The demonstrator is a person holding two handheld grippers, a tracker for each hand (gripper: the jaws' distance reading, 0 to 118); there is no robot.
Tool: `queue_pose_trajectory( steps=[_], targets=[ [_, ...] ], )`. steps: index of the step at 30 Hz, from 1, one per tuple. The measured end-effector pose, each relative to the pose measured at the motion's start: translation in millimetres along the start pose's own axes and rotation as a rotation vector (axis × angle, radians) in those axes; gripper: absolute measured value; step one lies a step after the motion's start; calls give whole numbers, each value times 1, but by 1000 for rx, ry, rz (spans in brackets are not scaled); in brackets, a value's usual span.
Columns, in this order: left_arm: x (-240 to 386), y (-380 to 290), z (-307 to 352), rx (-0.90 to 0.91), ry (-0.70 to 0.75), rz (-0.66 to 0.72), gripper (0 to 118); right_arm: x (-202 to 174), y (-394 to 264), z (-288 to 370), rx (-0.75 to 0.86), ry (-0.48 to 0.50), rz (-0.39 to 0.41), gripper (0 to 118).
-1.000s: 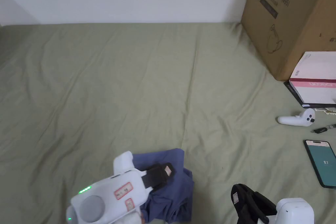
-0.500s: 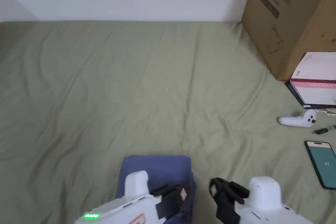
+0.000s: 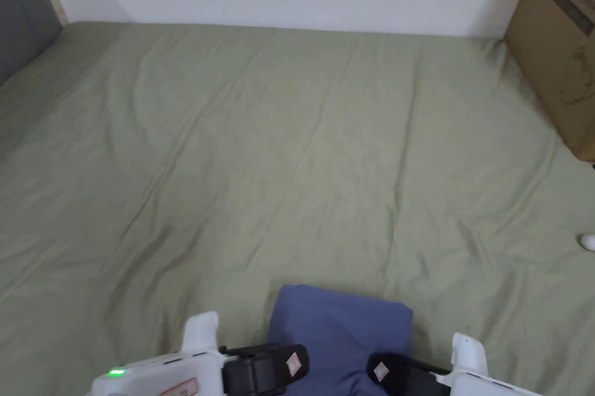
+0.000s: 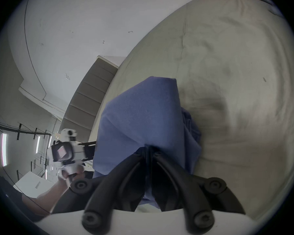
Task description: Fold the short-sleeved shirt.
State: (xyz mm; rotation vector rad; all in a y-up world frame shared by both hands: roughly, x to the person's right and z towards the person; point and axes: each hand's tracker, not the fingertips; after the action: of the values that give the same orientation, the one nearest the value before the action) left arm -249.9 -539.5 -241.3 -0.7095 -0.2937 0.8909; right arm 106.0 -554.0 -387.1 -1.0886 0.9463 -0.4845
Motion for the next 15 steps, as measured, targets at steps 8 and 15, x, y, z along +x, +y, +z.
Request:
queue_pose_trajectory(
  steps=[8, 15],
  targets=[
    [-12, 7, -48, -6, 23, 183, 29, -23, 1, 13, 23, -25, 62, 6],
    [-32, 62, 58, 6, 224, -19, 28, -67, -3, 14, -3, -24, 143, 6]
  ],
)
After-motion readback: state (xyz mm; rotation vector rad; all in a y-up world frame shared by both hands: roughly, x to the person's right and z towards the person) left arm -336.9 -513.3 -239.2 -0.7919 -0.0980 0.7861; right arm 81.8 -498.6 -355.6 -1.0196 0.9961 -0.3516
